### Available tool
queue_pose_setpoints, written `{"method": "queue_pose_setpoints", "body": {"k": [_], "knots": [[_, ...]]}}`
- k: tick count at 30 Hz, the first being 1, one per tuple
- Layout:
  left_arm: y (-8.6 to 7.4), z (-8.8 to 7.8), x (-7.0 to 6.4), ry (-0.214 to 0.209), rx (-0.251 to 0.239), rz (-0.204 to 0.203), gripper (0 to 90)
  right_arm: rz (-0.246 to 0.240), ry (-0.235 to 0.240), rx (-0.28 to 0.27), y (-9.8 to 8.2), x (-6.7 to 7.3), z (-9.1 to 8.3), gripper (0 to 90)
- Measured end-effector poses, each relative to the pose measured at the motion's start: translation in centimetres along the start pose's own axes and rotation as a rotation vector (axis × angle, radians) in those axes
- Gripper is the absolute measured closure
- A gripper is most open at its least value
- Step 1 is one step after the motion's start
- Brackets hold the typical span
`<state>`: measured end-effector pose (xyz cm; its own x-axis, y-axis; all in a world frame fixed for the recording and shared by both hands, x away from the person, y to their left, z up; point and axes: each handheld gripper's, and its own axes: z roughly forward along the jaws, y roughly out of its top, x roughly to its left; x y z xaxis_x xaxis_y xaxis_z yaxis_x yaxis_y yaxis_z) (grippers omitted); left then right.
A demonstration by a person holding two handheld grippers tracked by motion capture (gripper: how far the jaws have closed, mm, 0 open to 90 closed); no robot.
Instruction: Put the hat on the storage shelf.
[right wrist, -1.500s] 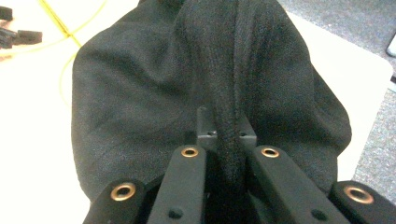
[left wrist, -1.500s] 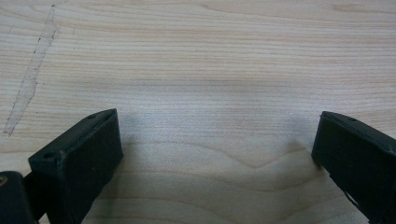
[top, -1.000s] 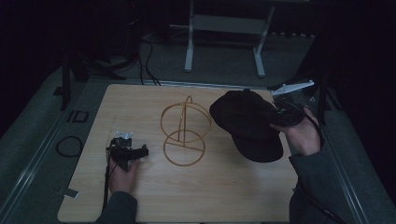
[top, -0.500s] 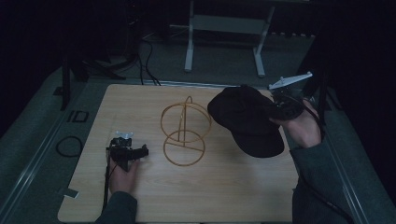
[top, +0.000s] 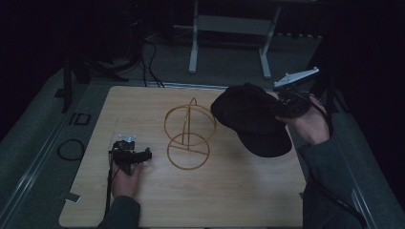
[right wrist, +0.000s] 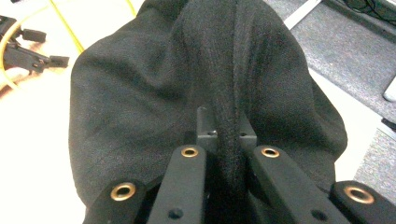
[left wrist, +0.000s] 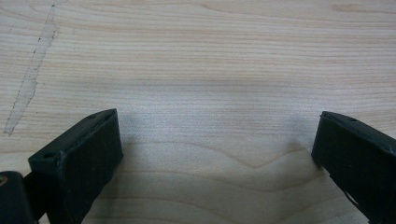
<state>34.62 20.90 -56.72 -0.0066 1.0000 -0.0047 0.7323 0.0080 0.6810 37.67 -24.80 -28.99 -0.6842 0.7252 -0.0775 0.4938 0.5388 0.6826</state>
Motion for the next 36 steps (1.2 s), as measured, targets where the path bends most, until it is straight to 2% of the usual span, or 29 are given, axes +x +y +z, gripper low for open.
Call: {"method": "queue_pose_setpoints", "body": {"k": [17,25,36], "knots": [[0.0,0.0,0.0,0.000,0.000,0.000,1.2,-0.007,0.005,-0.025,1.2,0.3,-0.3,87.0],[0.0,0.0,0.0,0.000,-0.001,0.000,1.2,0.005,0.015,-0.050,1.5,0.2,-0.4,87.0],[0.0,0.0,0.0,0.000,0.000,0.000,1.2,-0.015,0.027,-0.061,2.3,1.0,0.2,87.0]]}}
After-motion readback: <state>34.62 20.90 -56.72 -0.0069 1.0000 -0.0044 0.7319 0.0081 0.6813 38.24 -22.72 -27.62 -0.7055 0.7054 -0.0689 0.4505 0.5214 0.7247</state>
